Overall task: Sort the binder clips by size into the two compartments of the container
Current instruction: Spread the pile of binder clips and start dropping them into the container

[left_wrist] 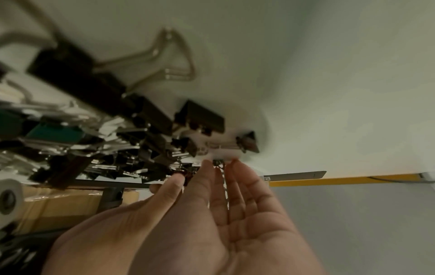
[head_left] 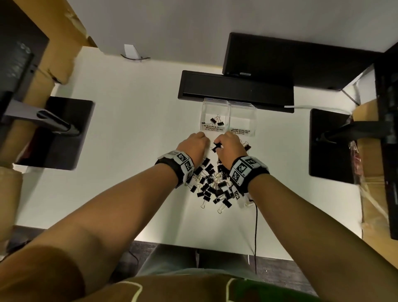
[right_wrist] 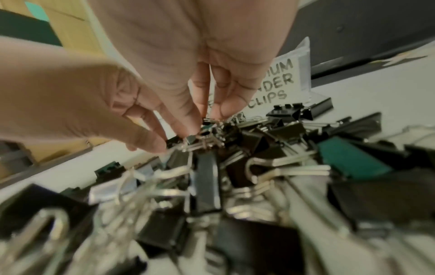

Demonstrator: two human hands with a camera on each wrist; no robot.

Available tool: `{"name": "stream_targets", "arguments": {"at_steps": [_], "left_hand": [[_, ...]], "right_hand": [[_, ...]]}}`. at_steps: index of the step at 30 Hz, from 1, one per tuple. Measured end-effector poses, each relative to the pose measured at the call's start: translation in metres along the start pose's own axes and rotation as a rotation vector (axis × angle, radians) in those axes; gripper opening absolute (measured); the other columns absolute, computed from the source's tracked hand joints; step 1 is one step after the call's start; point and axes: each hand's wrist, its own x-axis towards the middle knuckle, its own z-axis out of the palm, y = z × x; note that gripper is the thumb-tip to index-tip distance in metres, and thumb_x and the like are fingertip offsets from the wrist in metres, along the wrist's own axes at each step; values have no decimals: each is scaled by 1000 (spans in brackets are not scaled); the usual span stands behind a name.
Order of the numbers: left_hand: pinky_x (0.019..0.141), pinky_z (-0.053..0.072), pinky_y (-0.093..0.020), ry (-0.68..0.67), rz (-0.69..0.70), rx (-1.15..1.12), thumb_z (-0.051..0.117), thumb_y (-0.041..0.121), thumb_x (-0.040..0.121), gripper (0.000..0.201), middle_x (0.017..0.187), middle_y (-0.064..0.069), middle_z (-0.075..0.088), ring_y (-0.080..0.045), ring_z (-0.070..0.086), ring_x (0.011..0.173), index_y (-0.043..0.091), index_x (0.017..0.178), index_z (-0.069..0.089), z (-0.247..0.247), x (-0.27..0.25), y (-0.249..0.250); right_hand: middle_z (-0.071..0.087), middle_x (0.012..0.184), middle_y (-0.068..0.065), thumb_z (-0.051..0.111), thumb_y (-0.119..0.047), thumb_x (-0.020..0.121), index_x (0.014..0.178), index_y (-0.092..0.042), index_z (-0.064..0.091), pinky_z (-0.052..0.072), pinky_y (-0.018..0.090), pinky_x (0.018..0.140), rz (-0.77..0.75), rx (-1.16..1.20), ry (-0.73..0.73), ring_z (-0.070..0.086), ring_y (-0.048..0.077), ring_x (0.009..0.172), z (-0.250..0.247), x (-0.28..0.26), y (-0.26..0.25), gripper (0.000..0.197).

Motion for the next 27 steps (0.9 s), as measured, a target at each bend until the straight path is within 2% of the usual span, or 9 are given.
{"name": "stream_targets", "arguments": {"at_steps": [4, 7, 12, 14, 16, 18, 20, 24, 27], "left_hand": [[71, 50, -38, 19, -1, 29, 55, 0, 83, 26, 108, -8, 51, -26, 52, 99, 8, 106, 59, 0, 2, 0], [73, 48, -38, 4, 13, 28, 53, -3, 82, 27, 110, -9, 51, -28, 51, 102, 6, 107, 57, -3, 3, 1], [83, 50, -41, -20, -89, -107, 55, -2, 82, 37, 118, -12, 47, -29, 50, 108, 6, 118, 53, -9, -5, -2], [84, 50, -38, 26, -138, -198, 50, 5, 89, 28, 115, -13, 46, -29, 55, 98, 5, 117, 55, -12, -13, -9], [81, 46, -31, 124, -210, -325, 45, 11, 93, 22, 109, -11, 44, -26, 54, 87, 2, 111, 56, -18, -22, -18], [76, 39, -27, 191, -276, -386, 42, 12, 95, 19, 102, -7, 40, -22, 47, 82, 0, 105, 53, -23, -31, -27], [73, 34, -28, 176, -306, -396, 39, 11, 94, 15, 94, -7, 45, -21, 45, 81, 3, 96, 52, -27, -39, -34], [68, 36, -29, 64, -318, -377, 35, 16, 97, 17, 87, -8, 55, -24, 50, 78, 6, 95, 49, -24, -51, -39], [64, 36, -29, 39, -320, -361, 37, 18, 96, 12, 85, -7, 55, -23, 49, 74, 10, 94, 45, -20, -56, -38]], "right_hand": [[61, 103, 3, 59, -11, 87, 106, -13, 66, 47, 25, 81, 77, 242, 83, 54, 12, 89, -15, -5, 3, 21], [64, 88, -2, 52, -9, 87, 98, -18, 68, 49, 24, 68, 194, 476, 65, 57, 10, 74, -28, -10, 6, 22], [59, 77, 3, 57, -17, 89, 87, -12, 64, 50, 27, 58, 393, 879, -158, 53, 14, 58, -36, -13, 1, 8], [56, 73, 1, 61, -23, 88, 88, -10, 63, 47, 27, 58, 354, 772, -251, 51, 14, 60, -31, -17, -4, 13], [58, 80, -4, 62, -28, 87, 91, -11, 64, 46, 25, 66, 191, 461, -277, 54, 10, 70, -20, -23, -12, 18], [56, 87, -8, 61, -24, 88, 92, -12, 63, 42, 21, 66, 57, 237, -270, 54, 9, 80, -10, -28, -21, 12], [57, 89, -5, 57, -18, 90, 94, -13, 63, 44, 22, 63, -37, 94, -267, 57, 14, 81, 0, -28, -28, 9], [62, 99, 4, 46, -7, 92, 91, -12, 64, 57, 37, 73, -5, -139, -299, 64, 23, 81, 6, -18, -30, 18], [64, 99, 7, 45, -5, 91, 89, -10, 62, 55, 35, 73, 23, -144, -221, 62, 22, 82, 2, -15, -25, 18]]}}
